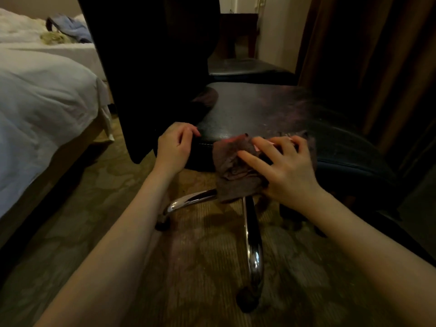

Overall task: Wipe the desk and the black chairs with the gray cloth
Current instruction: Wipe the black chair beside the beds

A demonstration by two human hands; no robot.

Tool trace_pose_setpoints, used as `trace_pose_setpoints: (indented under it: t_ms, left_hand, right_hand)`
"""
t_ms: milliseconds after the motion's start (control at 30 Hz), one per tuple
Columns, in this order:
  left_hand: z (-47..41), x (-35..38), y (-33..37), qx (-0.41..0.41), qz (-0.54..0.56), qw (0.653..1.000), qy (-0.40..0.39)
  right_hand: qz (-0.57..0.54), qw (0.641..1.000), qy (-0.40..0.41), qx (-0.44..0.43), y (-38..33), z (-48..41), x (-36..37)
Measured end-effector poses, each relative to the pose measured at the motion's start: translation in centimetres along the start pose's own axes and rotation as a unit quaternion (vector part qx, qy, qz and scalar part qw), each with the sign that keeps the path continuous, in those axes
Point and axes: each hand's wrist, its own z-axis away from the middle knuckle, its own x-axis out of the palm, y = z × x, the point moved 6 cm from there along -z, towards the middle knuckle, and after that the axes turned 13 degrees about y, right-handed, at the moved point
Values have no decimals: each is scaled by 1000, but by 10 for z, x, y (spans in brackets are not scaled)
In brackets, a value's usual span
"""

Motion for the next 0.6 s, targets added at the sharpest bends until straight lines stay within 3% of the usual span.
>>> trace_pose_setpoints:
  t_ms: [100,200,267,367,600]
  left_hand:
    - [7,7,26,36,-27,999,13]
    - [25,29,76,116,41,992,-22]
    - [29,43,90,94,96,989,-54]
    - [27,49,68,10,125,992,-32]
    - [30,50,64,73,64,995,9]
  right_hand:
    - [11,1000,6,-8,13,20,-16]
    - [20,1000,15,-2,8,20,-16]
    - [19,999,28,3,-1,16,-13]
    - [10,999,35,-11,-3,19,-12]
    - [72,996,47,23,45,56,-45]
